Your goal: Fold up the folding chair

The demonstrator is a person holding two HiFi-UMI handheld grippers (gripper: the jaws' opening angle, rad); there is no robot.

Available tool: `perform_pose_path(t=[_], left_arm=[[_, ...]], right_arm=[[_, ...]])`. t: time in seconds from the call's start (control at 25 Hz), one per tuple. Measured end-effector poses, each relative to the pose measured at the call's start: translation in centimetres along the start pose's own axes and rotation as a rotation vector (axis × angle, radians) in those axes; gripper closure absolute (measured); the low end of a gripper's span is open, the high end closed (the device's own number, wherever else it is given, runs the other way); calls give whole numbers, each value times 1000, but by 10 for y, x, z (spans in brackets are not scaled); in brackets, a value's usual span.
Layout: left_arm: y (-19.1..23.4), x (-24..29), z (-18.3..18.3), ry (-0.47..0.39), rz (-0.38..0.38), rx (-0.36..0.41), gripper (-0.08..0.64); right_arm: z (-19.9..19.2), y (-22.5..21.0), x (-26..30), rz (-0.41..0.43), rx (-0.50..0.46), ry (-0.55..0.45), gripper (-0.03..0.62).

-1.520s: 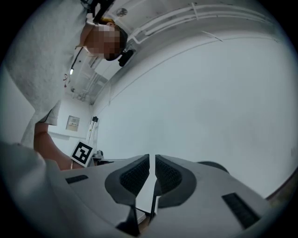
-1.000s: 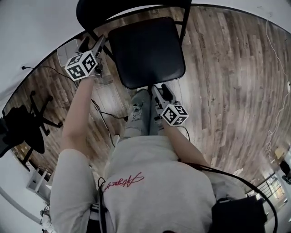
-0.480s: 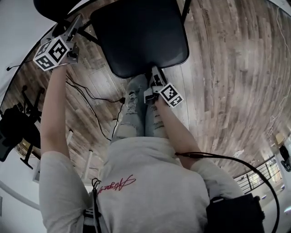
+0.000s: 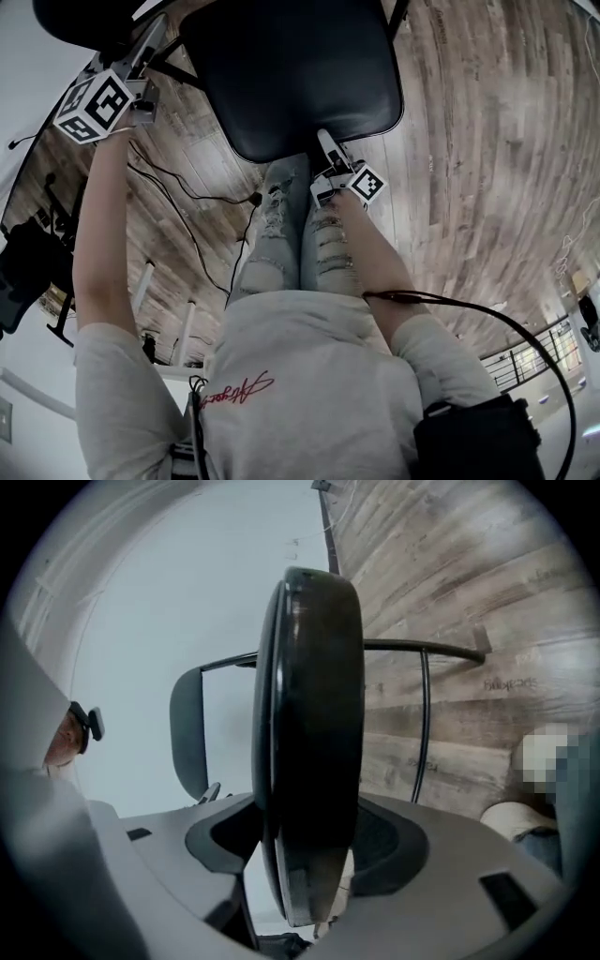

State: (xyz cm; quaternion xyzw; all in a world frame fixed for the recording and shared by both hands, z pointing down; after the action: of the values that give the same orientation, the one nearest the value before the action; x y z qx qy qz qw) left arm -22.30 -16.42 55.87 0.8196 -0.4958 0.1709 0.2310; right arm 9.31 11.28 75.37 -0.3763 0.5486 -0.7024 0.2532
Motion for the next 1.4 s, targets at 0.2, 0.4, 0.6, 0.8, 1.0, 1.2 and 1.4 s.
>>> perform_pose_path(t=[0.2, 0.4, 0.6, 0.8, 1.0, 1.2, 1.4], left_arm=[[-8, 4, 6, -37, -64, 16, 240], [7, 0, 14, -99, -44, -2, 527], [7, -2, 36, -152, -54, 17, 543], [5, -6, 54, -188, -83, 44, 543], [6, -7, 82, -238, -103, 88, 543], [8, -14, 98, -244, -114, 120, 543], [17, -10, 121, -258, -136, 148, 543]], right_arm=[[1, 0, 3, 10, 76, 25, 333], [2, 12, 7, -61, 147, 37, 333], [7, 43, 13, -131, 204, -5, 333], [13, 83, 22, -180, 295, 4, 333], [27, 135, 47, -271, 375, -5, 333], [26, 187, 67, -446, 441, -96, 333], [35, 236, 102, -545, 485, -109, 332]])
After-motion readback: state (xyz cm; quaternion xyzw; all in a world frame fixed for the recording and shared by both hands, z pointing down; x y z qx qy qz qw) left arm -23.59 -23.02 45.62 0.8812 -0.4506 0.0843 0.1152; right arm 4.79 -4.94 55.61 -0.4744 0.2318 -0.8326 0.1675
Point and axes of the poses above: the fingertips, and each gripper's own axes: x forward along the fingers, y to its left, z out of its top, the point moved 3 cm from there along -x, backward along the fingers, and after that the axes turned 7 degrees about x, right-handed, at the moved point
